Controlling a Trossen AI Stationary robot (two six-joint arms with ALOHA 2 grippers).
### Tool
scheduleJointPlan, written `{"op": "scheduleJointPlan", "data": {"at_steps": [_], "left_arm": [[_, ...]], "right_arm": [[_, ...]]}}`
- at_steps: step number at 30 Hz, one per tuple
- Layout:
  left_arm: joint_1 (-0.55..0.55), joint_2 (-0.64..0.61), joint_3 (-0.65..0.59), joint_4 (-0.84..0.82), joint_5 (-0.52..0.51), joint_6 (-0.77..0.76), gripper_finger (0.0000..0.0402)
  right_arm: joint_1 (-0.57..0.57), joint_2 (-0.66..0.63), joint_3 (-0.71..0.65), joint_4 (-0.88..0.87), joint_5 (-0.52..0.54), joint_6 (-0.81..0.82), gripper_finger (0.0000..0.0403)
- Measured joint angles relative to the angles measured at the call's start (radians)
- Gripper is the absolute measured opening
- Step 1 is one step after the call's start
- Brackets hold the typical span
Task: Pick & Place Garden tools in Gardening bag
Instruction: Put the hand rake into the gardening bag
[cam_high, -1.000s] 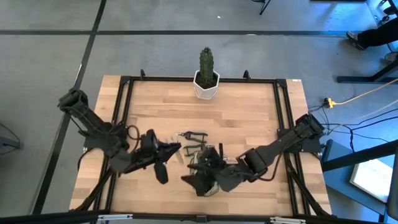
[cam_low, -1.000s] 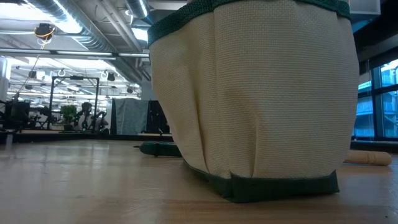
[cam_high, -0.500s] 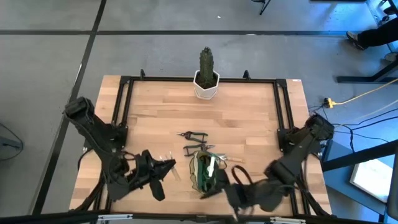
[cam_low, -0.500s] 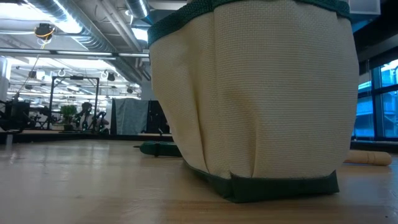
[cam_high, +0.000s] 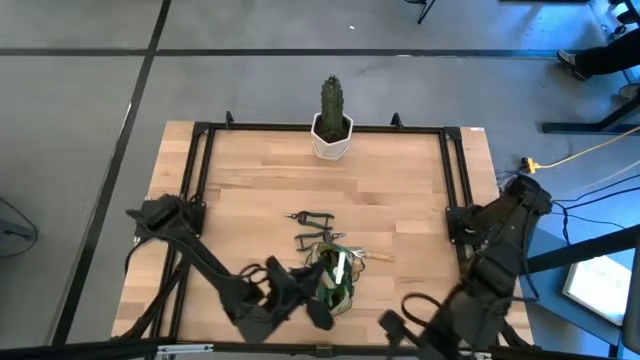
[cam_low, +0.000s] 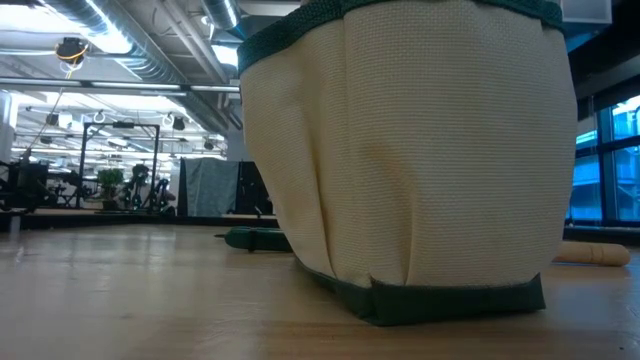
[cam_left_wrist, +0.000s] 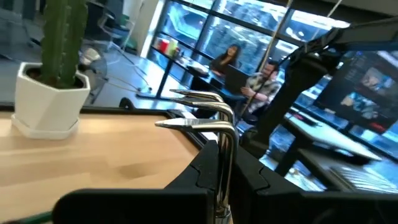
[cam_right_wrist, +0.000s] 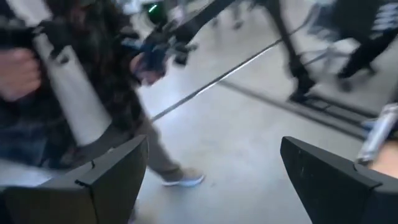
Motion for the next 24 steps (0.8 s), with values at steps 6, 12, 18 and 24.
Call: {"op": "scheduleJointPlan", "data": {"at_steps": [6,12,18,24], "left_arm": [[0.010,0.081,0.120,0.001,-0.001,0.031,0.0007],[0.000,0.083,0.121,0.023,-0.002,0.031,0.0007],[-0.030,0.083,0.121,0.030,-0.001,0.031,0.0007],[-0.069,0.081,0.093,0.029,-0.001,0.031,0.0007]], "right_arm": [[0.089,-0.097,-0.106,0.043,-0.026,0.003,0.0367],[0.128,-0.265,-0.422,0.349,0.092,0.043,0.0367],[0.131,-0.376,-0.688,0.678,0.097,0.104,0.0367],[0.127,-0.379,-0.678,0.651,0.072,0.133,0.0367]]}}
